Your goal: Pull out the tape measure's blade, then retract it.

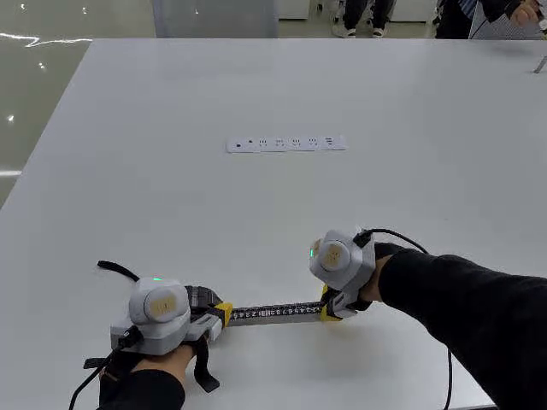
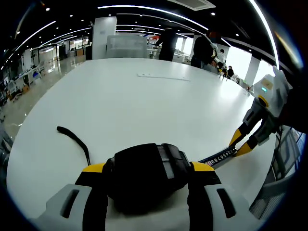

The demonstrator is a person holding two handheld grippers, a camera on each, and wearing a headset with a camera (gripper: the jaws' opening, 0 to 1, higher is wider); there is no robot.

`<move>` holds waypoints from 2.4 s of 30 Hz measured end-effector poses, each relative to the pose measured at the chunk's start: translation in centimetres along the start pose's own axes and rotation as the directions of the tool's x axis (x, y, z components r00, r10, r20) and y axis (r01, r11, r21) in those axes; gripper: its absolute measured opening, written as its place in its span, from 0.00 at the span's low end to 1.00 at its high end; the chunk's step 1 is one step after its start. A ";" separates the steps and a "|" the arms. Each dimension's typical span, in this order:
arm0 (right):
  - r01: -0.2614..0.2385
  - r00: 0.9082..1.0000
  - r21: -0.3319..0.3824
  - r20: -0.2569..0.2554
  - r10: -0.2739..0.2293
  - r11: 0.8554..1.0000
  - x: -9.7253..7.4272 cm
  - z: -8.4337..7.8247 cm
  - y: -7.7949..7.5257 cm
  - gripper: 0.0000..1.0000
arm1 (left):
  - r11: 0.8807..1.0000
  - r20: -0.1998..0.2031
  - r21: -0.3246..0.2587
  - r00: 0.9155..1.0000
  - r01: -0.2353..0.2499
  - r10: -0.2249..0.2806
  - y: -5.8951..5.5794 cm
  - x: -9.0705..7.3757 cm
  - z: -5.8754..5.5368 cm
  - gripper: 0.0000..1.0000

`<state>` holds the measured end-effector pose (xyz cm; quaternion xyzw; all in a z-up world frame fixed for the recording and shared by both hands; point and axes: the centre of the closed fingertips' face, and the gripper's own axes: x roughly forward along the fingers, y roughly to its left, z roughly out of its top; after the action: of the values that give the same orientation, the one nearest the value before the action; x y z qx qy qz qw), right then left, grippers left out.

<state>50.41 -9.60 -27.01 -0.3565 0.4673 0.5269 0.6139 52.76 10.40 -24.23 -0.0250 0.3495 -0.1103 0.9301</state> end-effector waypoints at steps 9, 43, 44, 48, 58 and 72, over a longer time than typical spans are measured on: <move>0.002 1.000 -0.003 0.007 -0.002 1.000 0.1 0.4 0.1 0.10 | 1.000 -0.003 -0.002 1.000 0.001 -0.001 0.0 0.0 0.0 0.63; -0.002 1.000 -0.005 0.007 0.002 1.000 0.6 1.6 0.2 0.10 | 1.000 -0.007 -0.005 1.000 0.002 -0.002 0.0 -0.1 -0.1 0.63; -0.002 1.000 -0.005 0.007 0.002 1.000 0.6 1.7 0.2 0.10 | 1.000 -0.008 -0.005 1.000 0.002 -0.002 0.0 -0.1 -0.1 0.63; -0.003 1.000 -0.004 0.008 0.003 1.000 0.6 1.8 0.3 0.10 | 1.000 -0.007 -0.004 1.000 0.002 -0.002 0.0 0.0 0.0 0.63; -0.003 1.000 -0.005 0.007 0.003 1.000 0.8 2.2 0.4 0.10 | 1.000 -0.005 -0.004 1.000 0.002 -0.002 0.0 0.0 0.0 0.63; -0.006 1.000 -0.003 0.012 0.006 1.000 0.9 2.8 0.5 0.10 | 1.000 -0.007 -0.010 1.000 0.007 -0.007 0.0 0.0 0.0 0.63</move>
<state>50.48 -6.61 -26.99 -0.3528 0.4642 0.5316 0.6144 52.74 10.44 -24.24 -0.0303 0.3530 -0.1120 0.9284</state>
